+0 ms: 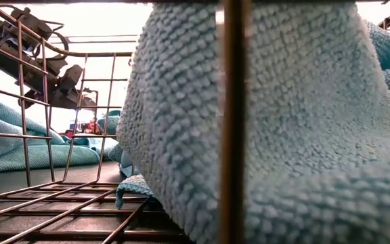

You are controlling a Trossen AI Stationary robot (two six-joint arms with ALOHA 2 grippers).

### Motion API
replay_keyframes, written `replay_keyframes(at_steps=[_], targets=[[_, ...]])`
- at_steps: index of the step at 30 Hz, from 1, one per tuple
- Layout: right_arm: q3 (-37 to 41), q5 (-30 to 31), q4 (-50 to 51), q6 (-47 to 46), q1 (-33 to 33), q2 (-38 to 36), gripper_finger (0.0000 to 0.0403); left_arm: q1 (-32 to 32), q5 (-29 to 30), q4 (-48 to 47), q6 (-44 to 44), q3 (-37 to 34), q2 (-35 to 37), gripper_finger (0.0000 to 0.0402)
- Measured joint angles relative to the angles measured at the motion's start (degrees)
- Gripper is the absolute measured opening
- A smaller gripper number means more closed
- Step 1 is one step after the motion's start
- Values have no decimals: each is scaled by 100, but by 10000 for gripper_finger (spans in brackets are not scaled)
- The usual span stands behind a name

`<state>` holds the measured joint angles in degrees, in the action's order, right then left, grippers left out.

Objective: Sort microfiber towel by color & place in baskets
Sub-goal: Put the light blue towel into the right wire basket

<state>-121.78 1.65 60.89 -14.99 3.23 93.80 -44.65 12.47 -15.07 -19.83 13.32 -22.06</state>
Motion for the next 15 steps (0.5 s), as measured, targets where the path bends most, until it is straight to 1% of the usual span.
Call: replay_keyframes(at_steps=[8, 15], targets=[[4, -7, -91, 139, -815, -10, 9, -2, 0, 0, -191, 0, 0, 84], [7, 4, -728, 163, -1424, -24, 9, -2, 0, -7, -314, 0, 0, 84]])
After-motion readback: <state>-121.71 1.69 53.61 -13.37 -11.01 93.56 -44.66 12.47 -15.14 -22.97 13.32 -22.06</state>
